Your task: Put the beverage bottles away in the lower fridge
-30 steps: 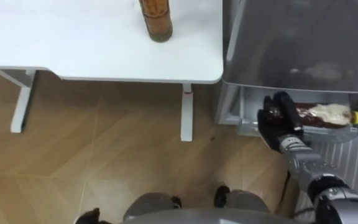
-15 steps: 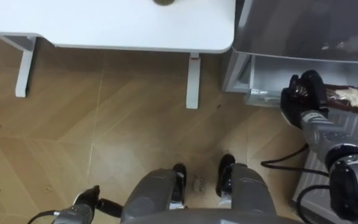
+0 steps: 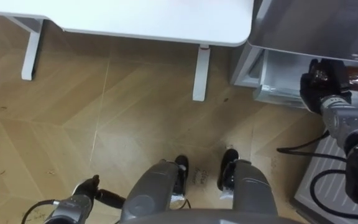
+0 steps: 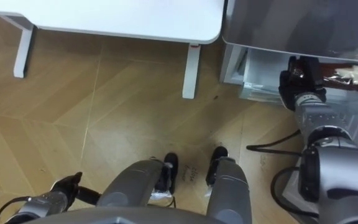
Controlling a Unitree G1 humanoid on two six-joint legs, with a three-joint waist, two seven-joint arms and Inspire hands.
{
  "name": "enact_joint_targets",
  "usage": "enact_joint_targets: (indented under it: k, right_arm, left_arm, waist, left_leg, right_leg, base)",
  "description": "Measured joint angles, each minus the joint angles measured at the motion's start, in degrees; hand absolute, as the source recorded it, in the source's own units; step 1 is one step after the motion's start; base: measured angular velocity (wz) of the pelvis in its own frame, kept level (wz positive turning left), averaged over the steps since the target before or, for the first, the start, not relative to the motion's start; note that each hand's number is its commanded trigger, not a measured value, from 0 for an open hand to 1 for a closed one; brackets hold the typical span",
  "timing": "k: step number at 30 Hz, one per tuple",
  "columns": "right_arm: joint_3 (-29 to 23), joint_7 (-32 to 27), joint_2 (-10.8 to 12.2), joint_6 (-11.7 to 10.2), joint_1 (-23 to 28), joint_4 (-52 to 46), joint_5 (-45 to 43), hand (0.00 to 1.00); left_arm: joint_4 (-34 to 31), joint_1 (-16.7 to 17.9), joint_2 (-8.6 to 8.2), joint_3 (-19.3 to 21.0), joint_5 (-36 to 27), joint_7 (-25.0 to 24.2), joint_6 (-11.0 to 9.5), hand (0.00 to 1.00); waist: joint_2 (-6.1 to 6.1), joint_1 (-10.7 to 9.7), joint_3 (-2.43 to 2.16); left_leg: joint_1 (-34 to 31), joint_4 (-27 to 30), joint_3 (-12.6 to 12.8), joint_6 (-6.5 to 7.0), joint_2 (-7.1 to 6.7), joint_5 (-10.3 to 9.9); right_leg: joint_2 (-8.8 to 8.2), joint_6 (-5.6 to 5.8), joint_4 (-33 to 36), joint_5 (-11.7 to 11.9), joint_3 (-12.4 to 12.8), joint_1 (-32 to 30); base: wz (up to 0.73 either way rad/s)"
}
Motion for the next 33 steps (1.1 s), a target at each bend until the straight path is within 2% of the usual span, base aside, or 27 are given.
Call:
enact_joint_targets:
  k: [8,9,10,11,12,13,22,29,33]
  right_arm:
    - [0.4,-0.8,0.0,0.4,-0.6,0.0,-0.6,1.00]
    - [0.4,-0.8,0.0,0.4,-0.6,0.0,-0.5,0.94]
    - [0.4,-0.9,0.0,0.4,-0.6,0.0,-0.5,0.83]
    - [0.4,-1.0,0.0,0.4,-0.6,0.0,-0.5,0.65]
    - [0.4,-1.1,0.0,0.4,-0.7,0.0,-0.5,0.24]
    - [0.4,-1.1,0.0,0.4,-0.7,0.0,-0.5,0.00]
    - [1.0,-1.0,0.0,0.4,-0.8,-0.1,-0.4,0.00]
    - [2.1,-0.6,0.1,2.5,-0.8,-0.1,-0.1,0.00]
    - [2.2,-0.5,0.1,2.9,-0.8,-0.1,-0.1,0.00]
  left_arm:
    - [0.2,-0.1,0.21,-0.8,-1.1,-1.0,0.1,0.00]
    - [0.2,0.0,0.21,-0.8,-1.1,-1.0,0.1,0.00]
    - [0.2,0.2,0.22,-0.8,-1.1,-1.0,0.1,0.00]
    - [0.2,0.3,0.22,-0.8,-1.1,-1.0,0.1,0.00]
    - [0.2,0.3,0.22,-0.8,-1.1,-1.0,0.1,0.00]
    - [0.2,0.4,0.22,-0.8,-1.1,-1.0,0.1,0.00]
    - [0.3,0.4,0.27,-0.8,-1.0,-1.1,0.1,0.00]
    - [0.3,0.8,0.31,-0.8,-1.0,-1.0,1.4,0.00]
    - [0.2,0.8,0.30,-0.8,-1.0,-1.0,1.6,0.00]
  waist:
    - [-0.04,0.0,0.00]
    - [-0.04,0.0,0.00]
    - [-0.04,0.1,-0.01]
    - [-0.04,0.2,0.00]
    - [-0.04,0.2,0.00]
    - [-0.04,0.2,0.00]
    - [-0.19,0.5,0.09]
    - [-0.33,0.7,0.09]
    - [-0.43,0.6,0.05]
  left_leg:
    - [0.3,0.0,0.4,0.08,0.03,0.1]
    - [0.3,0.0,0.4,0.08,0.04,0.1]
    - [0.4,0.0,0.5,0.08,0.04,0.1]
    - [0.4,-0.1,0.6,0.09,0.04,0.1]
    - [0.4,-0.1,0.6,0.09,0.04,0.1]
    - [0.4,-0.2,0.6,0.09,0.05,0.1]
    - [0.6,-0.7,0.7,0.11,0.12,0.1]
    - [0.6,-0.4,0.7,0.11,0.14,0.1]
    - [0.6,-0.4,0.7,0.11,0.25,0.1]
  right_leg:
    - [0.10,0.02,-0.1,0.0,0.3,0.0]
    - [0.11,0.01,-0.1,0.0,0.3,0.0]
    - [0.11,0.02,-0.1,0.0,0.4,0.0]
    - [0.12,0.03,-0.1,0.0,0.4,0.0]
    - [0.12,0.03,-0.1,0.0,0.4,0.0]
    - [0.12,0.03,-0.1,0.0,0.4,0.0]
    - [0.29,0.03,-0.2,0.0,0.6,0.0]
    - [0.33,0.03,-0.4,0.1,0.6,0.0]
    - [0.53,0.03,-0.7,0.2,0.6,0.2]
  base:
    - [0.00]
    - [0.00]
    - [0.00]
    - [0.00]
    - [0.00]
    - [0.00]
    - [0.00]
    - [0.00]
    - [-0.01]
